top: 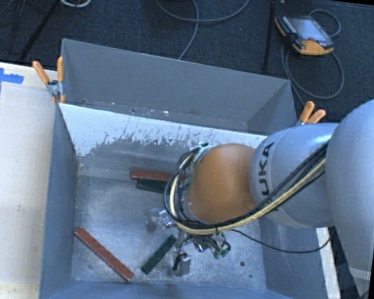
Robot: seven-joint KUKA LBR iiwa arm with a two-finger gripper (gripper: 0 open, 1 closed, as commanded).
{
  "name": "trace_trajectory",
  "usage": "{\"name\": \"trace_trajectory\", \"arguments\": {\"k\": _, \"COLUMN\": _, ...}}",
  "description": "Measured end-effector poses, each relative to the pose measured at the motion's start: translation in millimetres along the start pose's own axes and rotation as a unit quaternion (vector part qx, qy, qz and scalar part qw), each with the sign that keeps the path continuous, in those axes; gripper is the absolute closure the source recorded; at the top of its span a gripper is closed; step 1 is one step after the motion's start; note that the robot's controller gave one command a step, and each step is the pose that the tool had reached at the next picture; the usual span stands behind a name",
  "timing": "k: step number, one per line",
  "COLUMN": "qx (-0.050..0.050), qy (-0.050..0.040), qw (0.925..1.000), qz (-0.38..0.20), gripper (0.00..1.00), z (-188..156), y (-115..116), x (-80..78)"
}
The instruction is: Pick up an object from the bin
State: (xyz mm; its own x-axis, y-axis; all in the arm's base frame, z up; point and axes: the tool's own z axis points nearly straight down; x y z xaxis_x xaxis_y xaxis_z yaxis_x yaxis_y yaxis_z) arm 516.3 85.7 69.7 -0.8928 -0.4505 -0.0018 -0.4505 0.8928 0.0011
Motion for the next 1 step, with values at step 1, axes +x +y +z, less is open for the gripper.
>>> {"name": "trace_trajectory", "arguments": {"k": 1, "qx": 0.0, "qy": 0.0006, "qw": 1.0, "qz": 0.0, "gripper": 1.0, "z": -0.2, "y": -0.4, "x": 0.3}}
